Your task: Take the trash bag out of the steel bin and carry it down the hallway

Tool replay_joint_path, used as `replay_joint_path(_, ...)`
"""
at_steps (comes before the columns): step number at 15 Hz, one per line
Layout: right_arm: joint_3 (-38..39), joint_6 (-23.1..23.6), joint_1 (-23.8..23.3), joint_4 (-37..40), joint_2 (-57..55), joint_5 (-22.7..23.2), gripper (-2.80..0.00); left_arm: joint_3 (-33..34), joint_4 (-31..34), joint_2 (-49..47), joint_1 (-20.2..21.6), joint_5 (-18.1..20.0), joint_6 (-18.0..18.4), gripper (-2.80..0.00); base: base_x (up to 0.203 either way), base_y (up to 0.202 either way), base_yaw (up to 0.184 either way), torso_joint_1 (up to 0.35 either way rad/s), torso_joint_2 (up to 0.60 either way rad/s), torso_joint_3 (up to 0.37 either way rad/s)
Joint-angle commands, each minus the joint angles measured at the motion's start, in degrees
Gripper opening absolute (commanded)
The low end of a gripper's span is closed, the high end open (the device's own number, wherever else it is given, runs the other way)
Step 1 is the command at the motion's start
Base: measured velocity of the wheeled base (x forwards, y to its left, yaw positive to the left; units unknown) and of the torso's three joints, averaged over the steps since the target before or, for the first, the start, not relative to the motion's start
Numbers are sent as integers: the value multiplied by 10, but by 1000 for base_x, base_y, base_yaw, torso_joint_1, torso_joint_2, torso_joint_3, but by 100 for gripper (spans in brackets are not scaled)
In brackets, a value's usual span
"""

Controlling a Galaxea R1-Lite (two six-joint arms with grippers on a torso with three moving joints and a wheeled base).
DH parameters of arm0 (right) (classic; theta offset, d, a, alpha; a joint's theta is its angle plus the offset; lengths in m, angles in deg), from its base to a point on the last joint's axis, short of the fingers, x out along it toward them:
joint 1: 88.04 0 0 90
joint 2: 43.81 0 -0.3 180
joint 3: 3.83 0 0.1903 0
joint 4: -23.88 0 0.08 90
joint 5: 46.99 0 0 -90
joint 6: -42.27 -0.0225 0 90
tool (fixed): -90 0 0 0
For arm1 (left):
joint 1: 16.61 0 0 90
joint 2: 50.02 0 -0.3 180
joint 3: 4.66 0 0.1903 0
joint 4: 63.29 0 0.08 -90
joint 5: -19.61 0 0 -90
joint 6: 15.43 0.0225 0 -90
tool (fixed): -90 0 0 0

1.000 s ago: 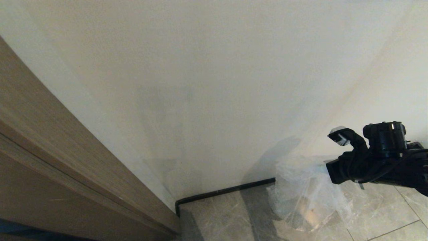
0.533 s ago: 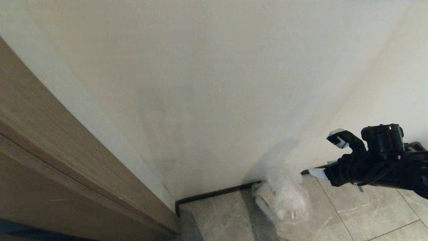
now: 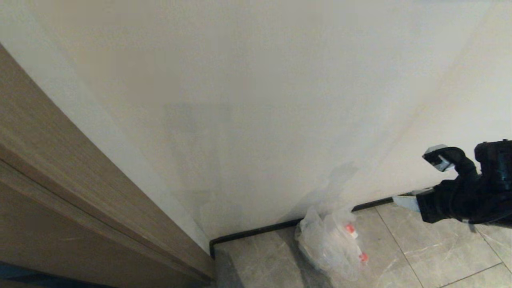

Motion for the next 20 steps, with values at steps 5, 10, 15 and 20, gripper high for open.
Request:
replay_joint_path(5, 12, -58, -42, 168, 316, -9, -280, 0, 0, 1, 0, 0, 0, -280, 0, 0, 0, 0, 0, 0)
replay_joint_path(10, 132, -81, -45, 293, 595, -51, -280, 0, 0, 0, 0, 0, 0, -280, 0, 0, 0, 0, 0, 0)
replay_joint_path(15, 266, -94, -25, 275, 818, -91, -280, 0, 0, 1, 0, 0, 0, -280, 0, 0, 0, 0, 0, 0)
replay_joint_path(20, 315, -128, -11, 231, 866, -110, -280, 0, 0, 1, 0, 0, 0, -280, 0, 0, 0, 0, 0, 0)
